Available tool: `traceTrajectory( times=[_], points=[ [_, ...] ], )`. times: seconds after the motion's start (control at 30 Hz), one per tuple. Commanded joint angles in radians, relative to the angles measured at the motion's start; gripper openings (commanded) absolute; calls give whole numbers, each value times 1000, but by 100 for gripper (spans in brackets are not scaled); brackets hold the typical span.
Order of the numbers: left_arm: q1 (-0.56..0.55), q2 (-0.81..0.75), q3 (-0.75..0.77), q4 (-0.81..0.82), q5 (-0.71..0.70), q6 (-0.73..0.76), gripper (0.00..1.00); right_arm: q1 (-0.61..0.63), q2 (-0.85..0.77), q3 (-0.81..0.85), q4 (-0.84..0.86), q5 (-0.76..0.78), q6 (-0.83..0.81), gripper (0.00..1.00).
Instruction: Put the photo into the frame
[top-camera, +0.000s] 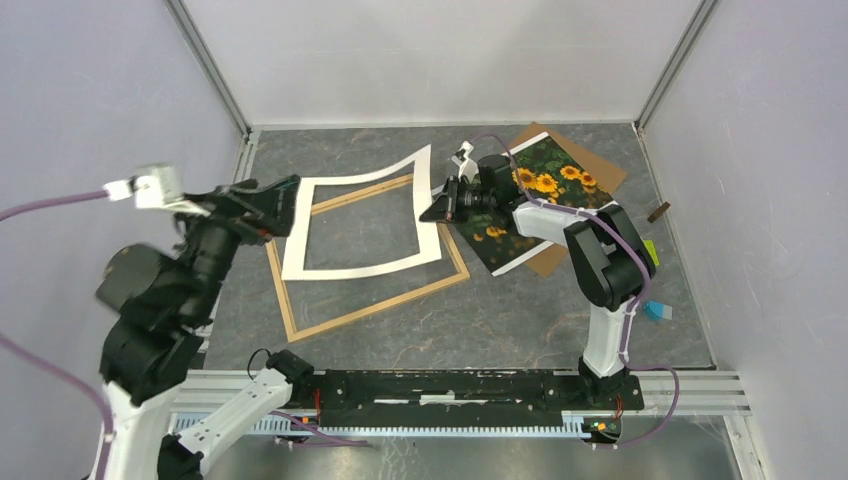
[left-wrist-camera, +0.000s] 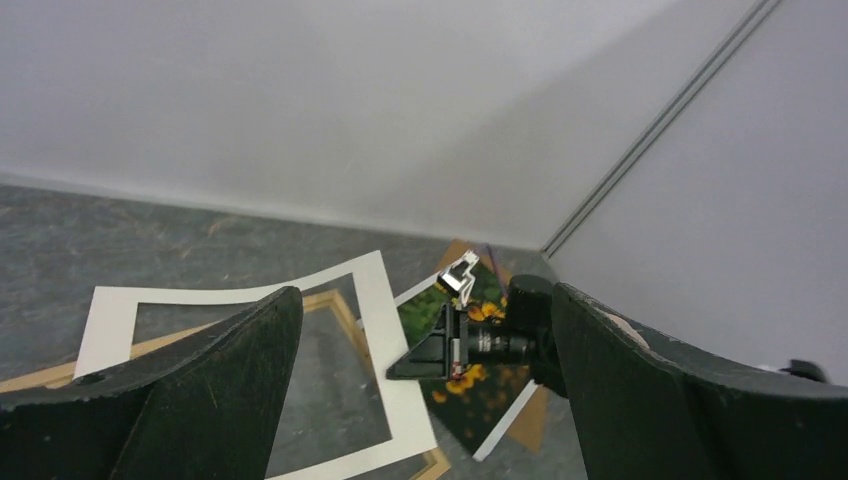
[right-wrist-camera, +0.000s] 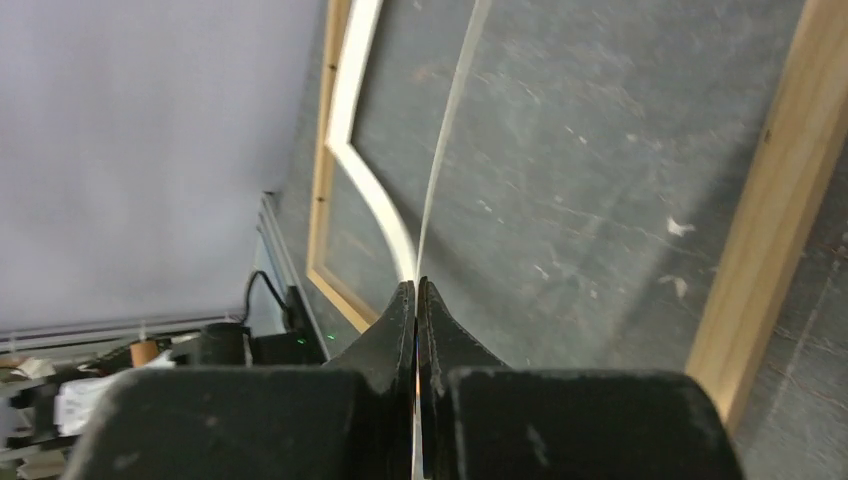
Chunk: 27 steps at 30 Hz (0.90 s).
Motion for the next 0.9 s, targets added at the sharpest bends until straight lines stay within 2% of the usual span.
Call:
traceTrajectory(
  times=[0.0,0.2,0.37,0.5,0.63,0.73,0.87],
  points=[
    [2,89,-21,-9,-32,101,100,-17,45,100,-142,-54,-214,0],
    [2,215,43,-30,-76,221,100,-71,142,237,-421,-97,-465,0],
    [2,229,-26,49,-139,286,100,-93,182,354,-620,-139,-619,0],
    [2,228,-100,130,-175,323,100,-93,187,363,-638,-183,-654,0],
    [3,226,-135,153,-197,334,100,-92,203,433,-747,-196,-731,0],
    [2,211,-161,171,-194,328,100,-82,187,425,-723,-217,-717,0],
    [2,201,-165,168,-194,321,100,-57,183,420,-698,-166,-655,0]
  ],
)
